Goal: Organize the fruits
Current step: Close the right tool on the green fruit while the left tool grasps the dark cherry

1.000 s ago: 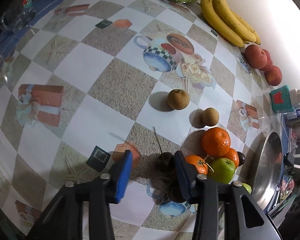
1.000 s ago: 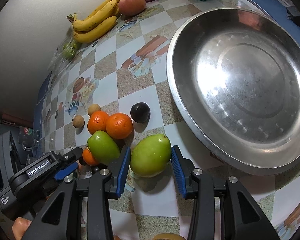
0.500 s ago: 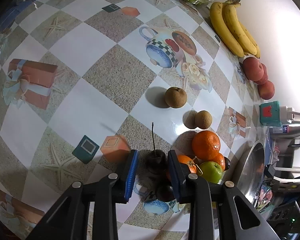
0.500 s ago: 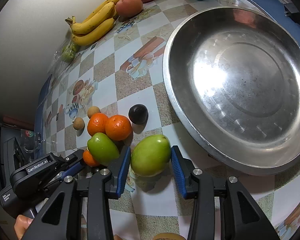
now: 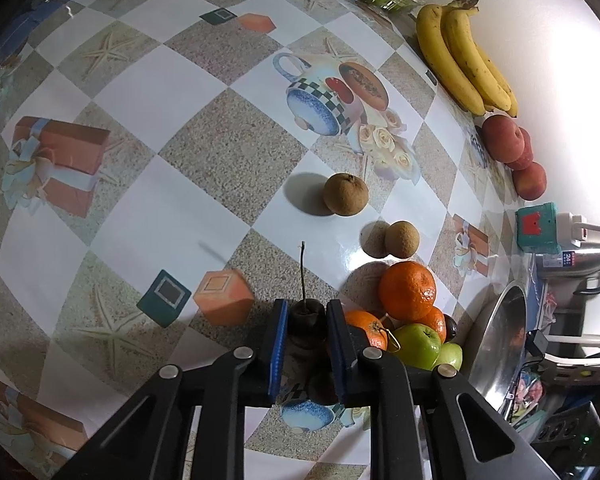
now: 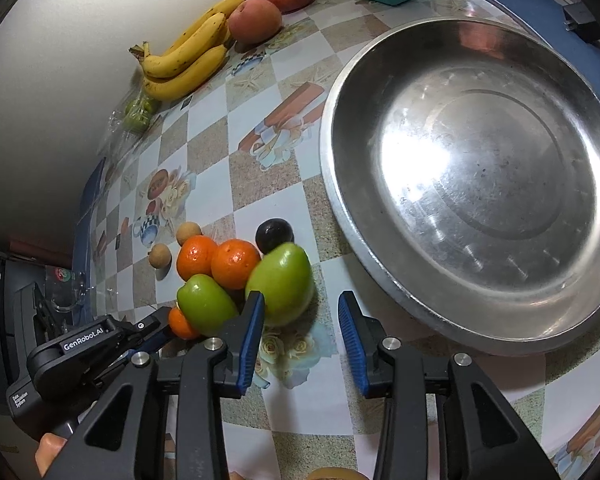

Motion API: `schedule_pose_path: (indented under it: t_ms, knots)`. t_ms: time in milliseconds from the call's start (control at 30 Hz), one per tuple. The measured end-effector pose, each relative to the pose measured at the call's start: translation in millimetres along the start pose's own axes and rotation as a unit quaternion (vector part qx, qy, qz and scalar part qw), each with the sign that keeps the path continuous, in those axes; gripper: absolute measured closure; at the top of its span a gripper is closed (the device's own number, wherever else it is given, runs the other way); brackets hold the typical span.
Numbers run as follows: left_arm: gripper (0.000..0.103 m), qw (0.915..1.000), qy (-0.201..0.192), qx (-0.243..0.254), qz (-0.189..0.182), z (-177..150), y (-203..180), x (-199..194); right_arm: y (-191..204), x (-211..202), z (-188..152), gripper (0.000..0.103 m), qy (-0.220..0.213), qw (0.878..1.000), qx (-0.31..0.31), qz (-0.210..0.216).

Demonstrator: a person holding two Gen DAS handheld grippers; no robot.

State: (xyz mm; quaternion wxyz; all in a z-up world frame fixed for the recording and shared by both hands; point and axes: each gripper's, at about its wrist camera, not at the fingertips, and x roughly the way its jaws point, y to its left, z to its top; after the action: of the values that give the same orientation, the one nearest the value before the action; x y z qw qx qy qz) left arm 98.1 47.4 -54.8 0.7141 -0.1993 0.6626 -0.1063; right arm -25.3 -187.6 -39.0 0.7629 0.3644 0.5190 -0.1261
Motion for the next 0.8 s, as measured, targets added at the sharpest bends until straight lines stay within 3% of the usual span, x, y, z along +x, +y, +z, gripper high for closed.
schedule_pose_path:
  t_ms: [800]
  knots:
    - [0.083, 0.9996, -0.024, -0.009, -0.009, 6, 6, -21, 4, 16, 7, 0.059, 0.003, 0.999, 0.024, 0.026]
